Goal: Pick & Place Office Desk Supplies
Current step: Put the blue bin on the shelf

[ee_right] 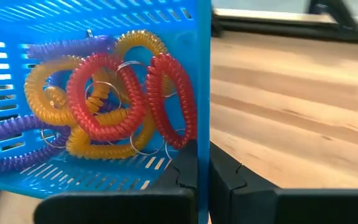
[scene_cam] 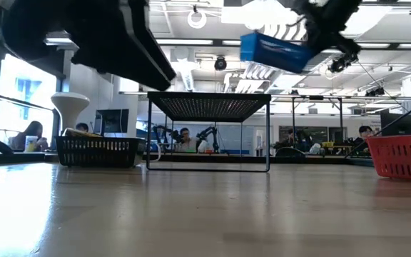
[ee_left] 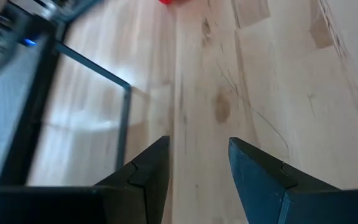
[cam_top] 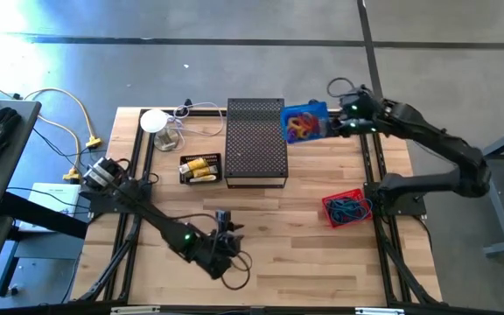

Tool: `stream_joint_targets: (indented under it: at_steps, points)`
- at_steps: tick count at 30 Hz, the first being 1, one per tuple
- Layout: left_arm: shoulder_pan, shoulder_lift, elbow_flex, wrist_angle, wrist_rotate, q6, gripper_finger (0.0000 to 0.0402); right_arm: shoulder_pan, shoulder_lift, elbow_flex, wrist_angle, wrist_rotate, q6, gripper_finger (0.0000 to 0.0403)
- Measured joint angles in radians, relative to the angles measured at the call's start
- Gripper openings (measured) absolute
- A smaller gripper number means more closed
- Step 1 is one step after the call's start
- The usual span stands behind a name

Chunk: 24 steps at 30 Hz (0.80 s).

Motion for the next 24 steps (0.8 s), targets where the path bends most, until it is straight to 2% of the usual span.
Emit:
stream_joint_targets:
  at_steps: [6, 16, 21, 24]
  points:
    - [-0.051, 0.000, 0.000, 0.000, -0.104, 0.002, 0.0155, 0.045, 0.208, 0.139, 0.110, -0.023, 0.050, 0.0003]
    - [-0.059, -0.001, 0.000, -0.052, -0.116, -0.049, 0.0155, 0.097, 0.599, 0.487, 0.107, -0.027, 0.033, 0.0003]
    - [-0.069, -0.001, 0.000, -0.075, -0.117, -0.100, 0.0155, 0.088, 0.695, 0.535, 0.084, -0.048, 0.008, 0.0003]
    - [-0.081, -0.001, 0.000, -0.075, -0.133, -0.101, 0.0155, 0.060, 0.714, 0.534, 0.002, 0.004, 0.009, 0.0003]
